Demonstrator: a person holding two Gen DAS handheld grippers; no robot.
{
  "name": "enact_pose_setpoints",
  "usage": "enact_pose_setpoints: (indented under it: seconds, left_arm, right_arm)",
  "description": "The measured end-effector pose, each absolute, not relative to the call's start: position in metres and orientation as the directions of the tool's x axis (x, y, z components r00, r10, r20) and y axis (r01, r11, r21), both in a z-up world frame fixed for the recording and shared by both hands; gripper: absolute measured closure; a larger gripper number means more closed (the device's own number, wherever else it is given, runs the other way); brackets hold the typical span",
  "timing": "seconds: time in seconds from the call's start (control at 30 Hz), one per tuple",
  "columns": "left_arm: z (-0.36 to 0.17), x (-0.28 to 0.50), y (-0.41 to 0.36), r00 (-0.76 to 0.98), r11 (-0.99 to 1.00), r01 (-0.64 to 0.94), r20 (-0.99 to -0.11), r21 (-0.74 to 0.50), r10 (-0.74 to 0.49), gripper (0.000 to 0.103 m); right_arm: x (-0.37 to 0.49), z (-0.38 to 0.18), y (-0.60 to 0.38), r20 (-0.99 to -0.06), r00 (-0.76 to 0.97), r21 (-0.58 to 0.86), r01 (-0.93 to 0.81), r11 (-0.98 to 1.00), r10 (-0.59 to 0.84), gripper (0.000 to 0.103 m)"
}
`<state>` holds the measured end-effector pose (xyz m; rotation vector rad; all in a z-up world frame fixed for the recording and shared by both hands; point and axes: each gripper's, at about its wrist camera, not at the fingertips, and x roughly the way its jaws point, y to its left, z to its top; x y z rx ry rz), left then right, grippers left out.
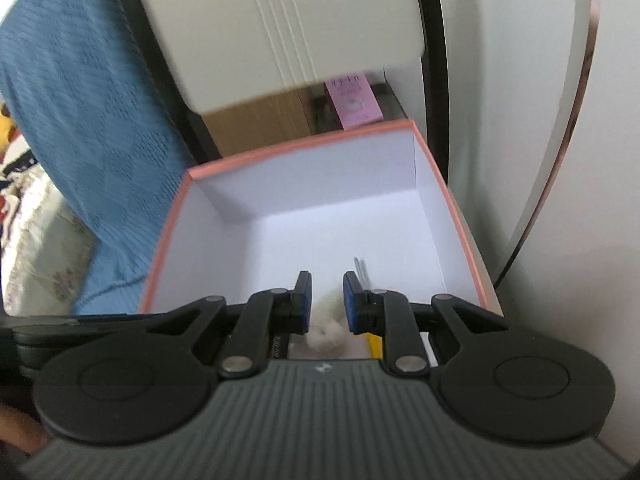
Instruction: Organize rigid objects
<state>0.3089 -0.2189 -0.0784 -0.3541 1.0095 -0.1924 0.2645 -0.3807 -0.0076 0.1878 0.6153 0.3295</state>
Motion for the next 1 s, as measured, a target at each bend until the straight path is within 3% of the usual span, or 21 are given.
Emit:
enact_pose_setpoints:
  seconds: [0.17,0.33,0.53,0.93,0.97,1.0]
  left_arm:
    - [-0.04,0.29,-0.209,0.583,0.929,0.02,-0.751,-0.37,-0.312,0.055]
    - [-0.009,0.264,-0.201,0.638,0.929,0.041,-0.707,-0.367,-0.307,0.034]
    - [0.021,0.227,-0.188,0.678,0.931,0.072,-0.667,-0.358,-0.309,0.018]
    - [0.051,0.156,-0.154,0.719,0.947,0.118,-0.631,-0.3,-0.29,0.007]
    - [0.052,0.151,-0.153,0.722,0.948,0.121,-0.63,-0.293,-0.287,0.007]
    - [0.052,0.147,-0.152,0.725,0.95,0.123,-0.628,-0.287,-0.284,0.006]
  right_arm:
    - [0.231,0.021,-0.38,-0.479,0.8,0.265,-0.26,0.928,0.361,0.082]
    - [0.196,0.043,-0.38,-0.431,0.836,0.251,-0.25,0.935,0.339,0.082]
    - [0.153,0.059,-0.377,-0.387,0.861,0.237,-0.253,0.938,0.331,0.082]
    - [0.074,0.048,-0.364,-0.364,0.89,0.228,-0.202,0.952,0.276,0.08]
    - [0.07,0.047,-0.363,-0.365,0.89,0.227,-0.198,0.953,0.272,0.078]
    - [0.066,0.045,-0.362,-0.365,0.892,0.226,-0.194,0.955,0.268,0.066]
